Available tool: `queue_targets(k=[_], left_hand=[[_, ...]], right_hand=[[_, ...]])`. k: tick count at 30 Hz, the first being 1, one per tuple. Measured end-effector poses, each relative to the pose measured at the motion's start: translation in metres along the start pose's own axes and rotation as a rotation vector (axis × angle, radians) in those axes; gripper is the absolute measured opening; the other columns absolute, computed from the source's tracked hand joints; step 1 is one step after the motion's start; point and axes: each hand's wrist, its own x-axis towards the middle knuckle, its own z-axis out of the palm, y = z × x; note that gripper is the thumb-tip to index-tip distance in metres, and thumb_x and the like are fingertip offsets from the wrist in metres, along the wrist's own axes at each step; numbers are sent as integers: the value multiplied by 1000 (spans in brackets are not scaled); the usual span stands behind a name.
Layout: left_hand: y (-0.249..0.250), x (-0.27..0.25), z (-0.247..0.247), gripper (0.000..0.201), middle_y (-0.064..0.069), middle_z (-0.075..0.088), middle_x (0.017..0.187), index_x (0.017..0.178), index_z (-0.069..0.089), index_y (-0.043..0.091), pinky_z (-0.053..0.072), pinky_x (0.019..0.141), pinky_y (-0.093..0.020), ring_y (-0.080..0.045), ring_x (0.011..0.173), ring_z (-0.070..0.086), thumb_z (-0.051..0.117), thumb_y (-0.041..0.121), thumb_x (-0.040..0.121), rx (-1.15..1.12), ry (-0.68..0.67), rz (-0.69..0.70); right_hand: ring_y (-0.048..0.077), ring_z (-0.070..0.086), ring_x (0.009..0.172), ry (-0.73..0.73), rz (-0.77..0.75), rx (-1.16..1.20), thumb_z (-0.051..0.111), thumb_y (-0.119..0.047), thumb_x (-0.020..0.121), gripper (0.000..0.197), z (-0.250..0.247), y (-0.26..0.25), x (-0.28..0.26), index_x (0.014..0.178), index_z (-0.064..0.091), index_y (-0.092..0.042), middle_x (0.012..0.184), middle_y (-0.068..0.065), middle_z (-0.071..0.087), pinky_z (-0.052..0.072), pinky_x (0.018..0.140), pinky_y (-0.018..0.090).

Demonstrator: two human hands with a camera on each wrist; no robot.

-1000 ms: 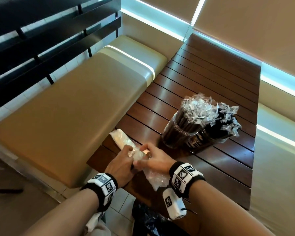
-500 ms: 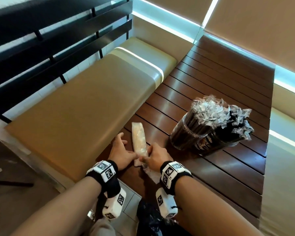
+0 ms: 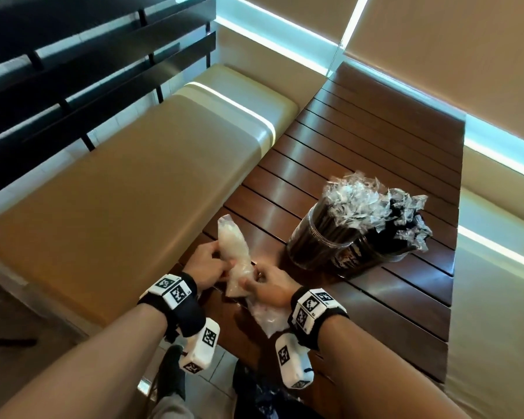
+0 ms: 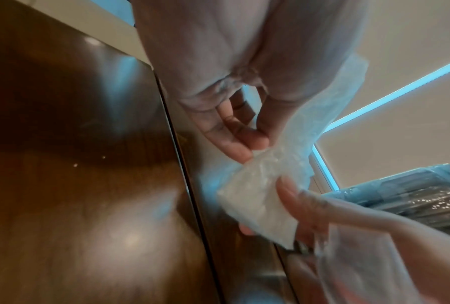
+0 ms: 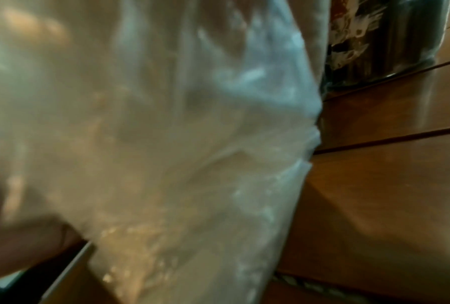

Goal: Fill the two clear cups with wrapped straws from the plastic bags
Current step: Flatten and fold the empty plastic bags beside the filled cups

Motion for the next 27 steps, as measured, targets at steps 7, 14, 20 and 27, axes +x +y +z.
queue_targets(k=[7, 14, 20, 27], left_hand=[[34, -20, -7, 32, 7, 68, 111, 98, 75, 16, 45, 93, -24, -14, 105, 61, 55, 2, 77, 111, -129, 159], [49, -41, -5, 46, -6, 67, 112, 113, 62, 17, 52, 88, -37, -16, 95, 64, 50, 57, 92, -140, -227, 3], [52, -46, -1, 37, -21, 60, 120, 127, 48, 13, 58, 75, -32, -21, 91, 65, 60, 26, 95, -107, -298, -35], [46, -49, 15, 35, -6, 70, 97, 101, 60, 27, 56, 82, -49, -27, 89, 67, 71, 50, 77, 258, 9, 149]], right_hand=[[18, 69, 90, 169, 29, 97, 71, -44, 79, 32, -16, -13, 13, 100, 71, -20, 94, -1, 74, 58, 84, 36], [14, 60, 69, 303, -28, 31, 69, -36, 83, 28, -29, -28, -5, 62, 59, -19, 67, -5, 60, 39, 52, 22], [11, 55, 71, 290, -140, 40, 71, -34, 80, 22, -37, -34, -26, 69, 59, -19, 72, -8, 58, 48, 65, 28], [16, 62, 90, 303, -160, 199, 53, -38, 91, 21, -38, -6, -44, 86, 66, -23, 92, -4, 69, 51, 87, 35]])
